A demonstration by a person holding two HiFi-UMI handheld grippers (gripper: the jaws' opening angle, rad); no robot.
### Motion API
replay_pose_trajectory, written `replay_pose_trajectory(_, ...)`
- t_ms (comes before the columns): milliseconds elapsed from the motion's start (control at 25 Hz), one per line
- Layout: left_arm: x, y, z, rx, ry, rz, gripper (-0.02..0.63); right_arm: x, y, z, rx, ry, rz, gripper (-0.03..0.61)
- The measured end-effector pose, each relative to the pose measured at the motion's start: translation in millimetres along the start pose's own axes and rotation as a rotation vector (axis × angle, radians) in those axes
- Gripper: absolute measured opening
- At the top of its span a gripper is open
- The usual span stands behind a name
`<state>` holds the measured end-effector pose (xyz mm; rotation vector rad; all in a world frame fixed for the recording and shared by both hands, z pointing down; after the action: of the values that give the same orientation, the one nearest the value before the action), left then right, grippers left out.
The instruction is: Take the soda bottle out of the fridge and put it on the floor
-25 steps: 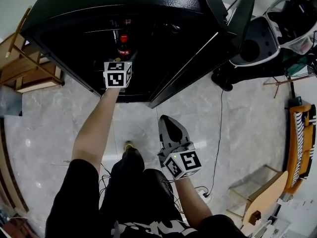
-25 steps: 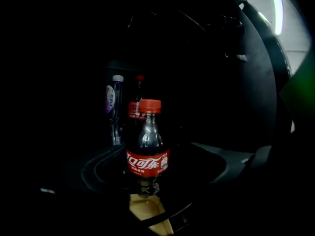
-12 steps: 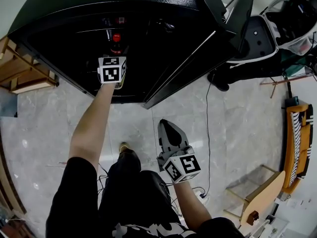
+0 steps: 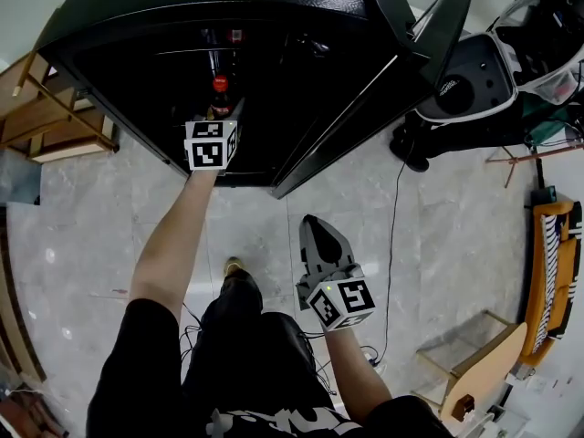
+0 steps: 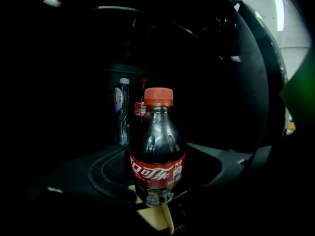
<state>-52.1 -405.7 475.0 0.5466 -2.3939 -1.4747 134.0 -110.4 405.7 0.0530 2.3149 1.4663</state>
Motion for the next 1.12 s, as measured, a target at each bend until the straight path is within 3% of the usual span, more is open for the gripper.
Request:
replay_pose_trajectory(600, -32.1, 9.0, 129.5, -0.025, 0.062, 0.003, 0.307, 19.4, 6.4, 56.3, 0.005, -0.036, 0.053, 0.023)
replay_pose_trajectory(1120, -34.6, 80.1, 156.5, -0.007, 0.133, 0.015, 0.307, 14.2, 54.8, 35.9, 0.005, -0.043, 0.068, 0.023)
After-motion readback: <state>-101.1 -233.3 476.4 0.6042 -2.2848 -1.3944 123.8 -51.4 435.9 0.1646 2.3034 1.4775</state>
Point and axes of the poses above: the fingertips, and each gripper's own axes: z backward along the fingers, x to its left, y out of its underside, the point moved 8 cm from there along z, backward along the fingers, and after that the axes turned 7 degrees about x, right-handed, at the moved point
